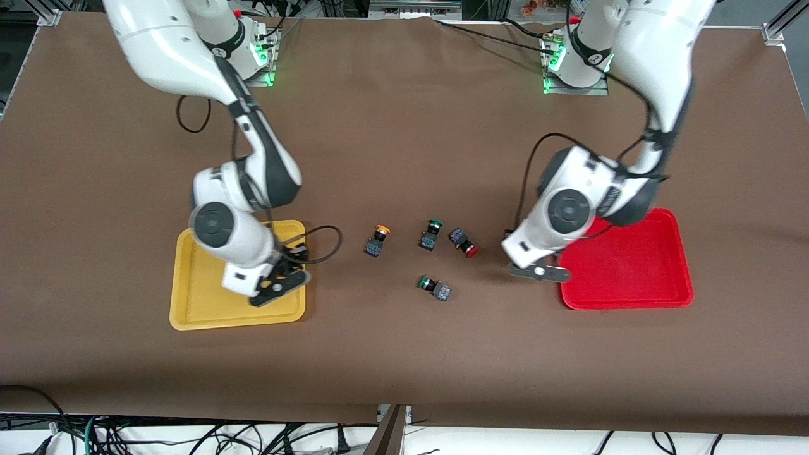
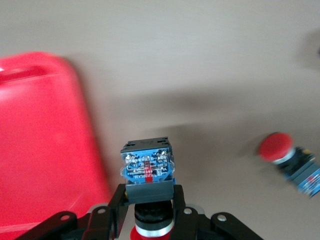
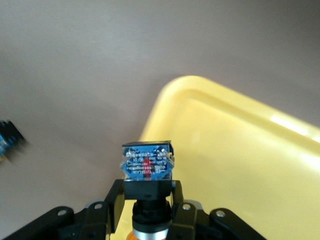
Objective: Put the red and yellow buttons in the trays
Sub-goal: 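Place the orange button in the yellow tray while the left places red in red tray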
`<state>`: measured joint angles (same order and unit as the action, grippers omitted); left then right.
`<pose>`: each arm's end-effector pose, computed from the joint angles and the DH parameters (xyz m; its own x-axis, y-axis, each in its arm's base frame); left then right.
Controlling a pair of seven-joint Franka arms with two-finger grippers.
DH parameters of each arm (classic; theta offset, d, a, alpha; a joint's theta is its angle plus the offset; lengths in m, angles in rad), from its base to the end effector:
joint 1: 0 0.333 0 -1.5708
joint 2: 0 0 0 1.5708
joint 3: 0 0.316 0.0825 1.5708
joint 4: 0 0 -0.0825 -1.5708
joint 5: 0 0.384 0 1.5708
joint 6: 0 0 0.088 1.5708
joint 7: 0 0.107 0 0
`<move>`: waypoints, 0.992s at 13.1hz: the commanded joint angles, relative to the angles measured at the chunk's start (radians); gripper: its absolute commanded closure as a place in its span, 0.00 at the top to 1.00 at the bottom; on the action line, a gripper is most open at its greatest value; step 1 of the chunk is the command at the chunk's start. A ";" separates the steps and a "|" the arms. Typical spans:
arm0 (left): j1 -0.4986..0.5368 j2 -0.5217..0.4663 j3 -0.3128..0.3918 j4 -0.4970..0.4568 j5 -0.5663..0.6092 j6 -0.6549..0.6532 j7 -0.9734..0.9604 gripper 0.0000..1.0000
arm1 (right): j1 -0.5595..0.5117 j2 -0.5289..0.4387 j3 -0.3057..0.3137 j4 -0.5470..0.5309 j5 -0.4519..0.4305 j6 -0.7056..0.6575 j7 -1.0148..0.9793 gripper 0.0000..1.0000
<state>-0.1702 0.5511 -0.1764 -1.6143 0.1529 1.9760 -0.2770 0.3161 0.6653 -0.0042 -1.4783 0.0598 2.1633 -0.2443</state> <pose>0.6349 -0.2045 0.2951 0.9798 -0.1166 -0.1625 -0.1313 -0.9879 -0.0830 0.6820 0.2229 0.2867 0.8656 0.4998 0.0299 0.5006 -0.8647 -0.0416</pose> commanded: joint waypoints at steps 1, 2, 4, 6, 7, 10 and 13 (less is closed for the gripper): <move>0.119 -0.005 0.006 0.053 0.036 -0.104 0.149 0.00 | -0.069 -0.018 -0.016 -0.065 0.014 0.001 -0.168 0.09; 0.174 0.016 0.005 0.047 0.074 -0.101 0.204 0.00 | -0.093 -0.009 -0.016 -0.083 0.015 0.013 -0.171 0.17; 0.251 0.065 0.005 0.037 0.085 -0.068 0.242 0.00 | -0.121 0.013 -0.016 -0.124 0.017 0.070 -0.175 0.24; 0.276 0.119 0.003 0.033 0.082 -0.031 0.243 0.00 | -0.144 0.016 -0.011 -0.146 0.028 0.105 -0.159 0.67; 0.279 0.125 0.003 0.022 0.082 -0.014 0.243 0.00 | -0.149 0.010 -0.010 -0.134 0.073 0.093 -0.155 0.77; 0.279 0.136 0.003 0.016 0.073 -0.014 0.240 0.99 | -0.115 -0.004 -0.007 -0.044 0.132 -0.051 -0.031 0.99; 0.273 0.118 -0.003 0.028 0.073 -0.026 0.231 1.00 | 0.004 -0.004 -0.007 -0.011 0.133 -0.066 0.296 0.99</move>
<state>0.1093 0.7000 -0.1738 -1.5896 0.2148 1.9655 -0.0358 0.2402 0.6616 -0.0059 -1.5082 0.1850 2.1135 -0.1430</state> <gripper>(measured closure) 0.242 0.009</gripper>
